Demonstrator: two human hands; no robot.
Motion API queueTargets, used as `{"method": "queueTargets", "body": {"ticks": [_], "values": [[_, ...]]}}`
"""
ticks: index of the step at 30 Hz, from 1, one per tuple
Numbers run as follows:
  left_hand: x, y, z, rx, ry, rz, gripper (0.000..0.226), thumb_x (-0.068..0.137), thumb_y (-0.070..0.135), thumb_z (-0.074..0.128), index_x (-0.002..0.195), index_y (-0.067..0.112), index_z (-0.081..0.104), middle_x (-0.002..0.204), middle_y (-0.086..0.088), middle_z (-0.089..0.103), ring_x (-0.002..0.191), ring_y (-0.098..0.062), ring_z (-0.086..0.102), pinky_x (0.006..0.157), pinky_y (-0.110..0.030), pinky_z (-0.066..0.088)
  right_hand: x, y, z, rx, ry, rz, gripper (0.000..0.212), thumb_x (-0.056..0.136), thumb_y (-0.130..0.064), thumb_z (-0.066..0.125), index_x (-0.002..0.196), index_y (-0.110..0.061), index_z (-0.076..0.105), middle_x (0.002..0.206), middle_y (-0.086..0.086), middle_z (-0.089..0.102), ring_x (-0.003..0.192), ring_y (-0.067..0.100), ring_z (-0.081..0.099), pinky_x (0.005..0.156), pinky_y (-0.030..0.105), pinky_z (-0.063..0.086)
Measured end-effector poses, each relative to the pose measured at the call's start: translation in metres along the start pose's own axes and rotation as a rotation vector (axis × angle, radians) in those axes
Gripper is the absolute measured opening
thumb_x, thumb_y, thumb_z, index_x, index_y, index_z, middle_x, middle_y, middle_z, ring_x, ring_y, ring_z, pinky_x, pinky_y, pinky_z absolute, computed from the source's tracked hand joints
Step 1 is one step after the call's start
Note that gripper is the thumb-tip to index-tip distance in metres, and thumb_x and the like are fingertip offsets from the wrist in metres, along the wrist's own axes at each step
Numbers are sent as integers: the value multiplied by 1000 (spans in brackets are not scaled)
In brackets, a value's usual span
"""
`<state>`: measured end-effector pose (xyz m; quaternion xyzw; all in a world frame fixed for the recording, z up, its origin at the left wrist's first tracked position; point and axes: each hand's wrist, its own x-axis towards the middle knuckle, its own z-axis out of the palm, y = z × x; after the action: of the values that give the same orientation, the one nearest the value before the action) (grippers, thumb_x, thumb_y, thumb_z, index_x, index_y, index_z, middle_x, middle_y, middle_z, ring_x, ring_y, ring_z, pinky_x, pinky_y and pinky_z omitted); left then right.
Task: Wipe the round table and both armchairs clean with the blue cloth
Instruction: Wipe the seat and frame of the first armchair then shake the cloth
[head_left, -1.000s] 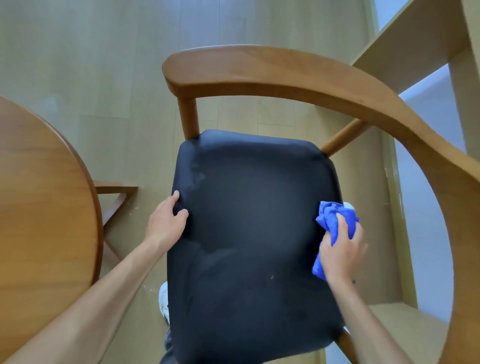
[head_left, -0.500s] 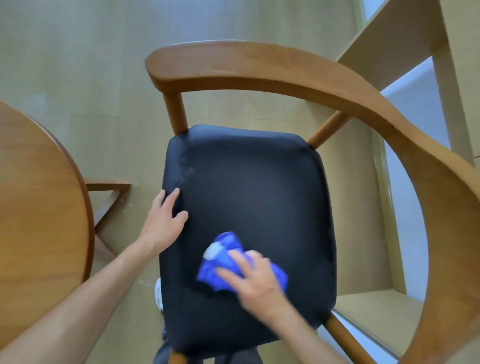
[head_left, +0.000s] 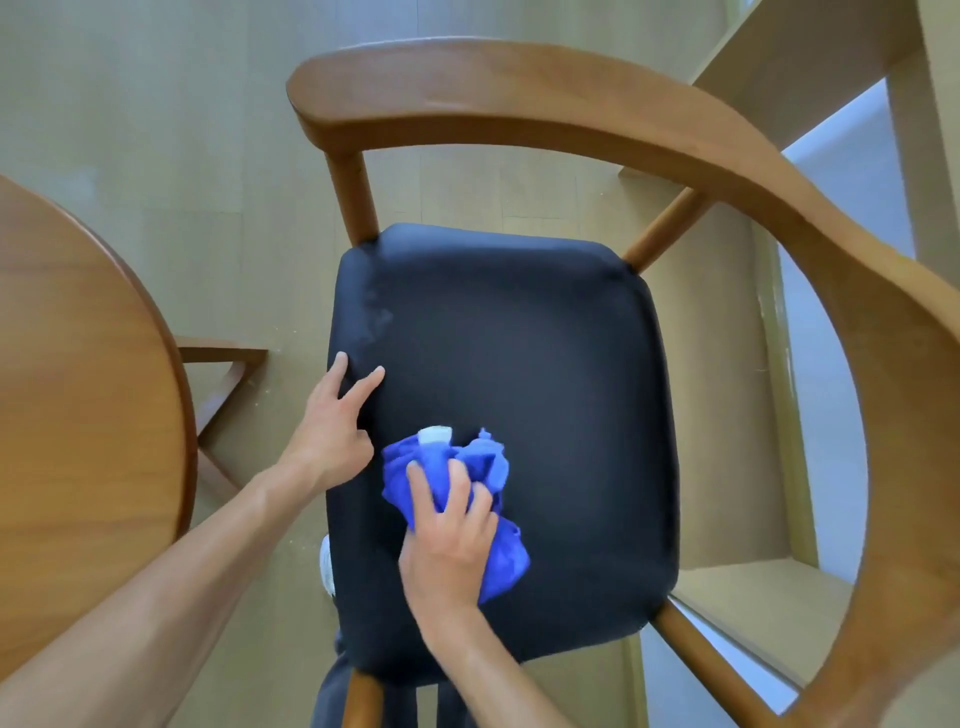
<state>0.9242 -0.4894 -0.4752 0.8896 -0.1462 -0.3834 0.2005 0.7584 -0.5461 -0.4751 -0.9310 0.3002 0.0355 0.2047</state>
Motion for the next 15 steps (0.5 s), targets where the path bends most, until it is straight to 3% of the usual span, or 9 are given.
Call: {"method": "queueTargets", "body": {"ticks": [6, 11, 13, 15], "values": [[-1, -1, 6, -41, 11, -4, 74, 85, -5, 44, 148, 29, 30, 161, 3, -5, 147, -18, 4, 114, -36, 28, -22, 51, -21, -84, -296, -589, 45, 72, -21, 59, 116, -33, 59, 122, 5, 59, 86, 30, 54, 69, 35, 42], [-2, 0, 9, -40, 18, -9, 76, 84, -5, 45, 149, 30, 28, 160, 2, -7, 147, -17, 2, 114, -35, 28, -7, 37, -41, 77, -319, -511, 50, 66, -14, 61, 115, -27, 65, 118, 8, 60, 83, 29, 55, 70, 34, 49], [-2, 0, 6, -47, 21, -5, 74, 84, -5, 46, 148, 29, 31, 161, 1, -5, 147, -18, 5, 114, -35, 28, 0, 27, -52, 328, -395, -402, 53, 73, -19, 59, 125, -30, 59, 129, 2, 52, 99, 25, 53, 85, 27, 46], [-1, 0, 3, -69, 18, -2, 73, 83, -6, 47, 147, 28, 34, 161, 2, -2, 147, -18, 8, 112, -35, 30, 7, 24, -64, 605, -512, -257, 52, 78, -24, 55, 127, -40, 52, 132, -12, 45, 114, 8, 49, 95, 12, 36]]}}
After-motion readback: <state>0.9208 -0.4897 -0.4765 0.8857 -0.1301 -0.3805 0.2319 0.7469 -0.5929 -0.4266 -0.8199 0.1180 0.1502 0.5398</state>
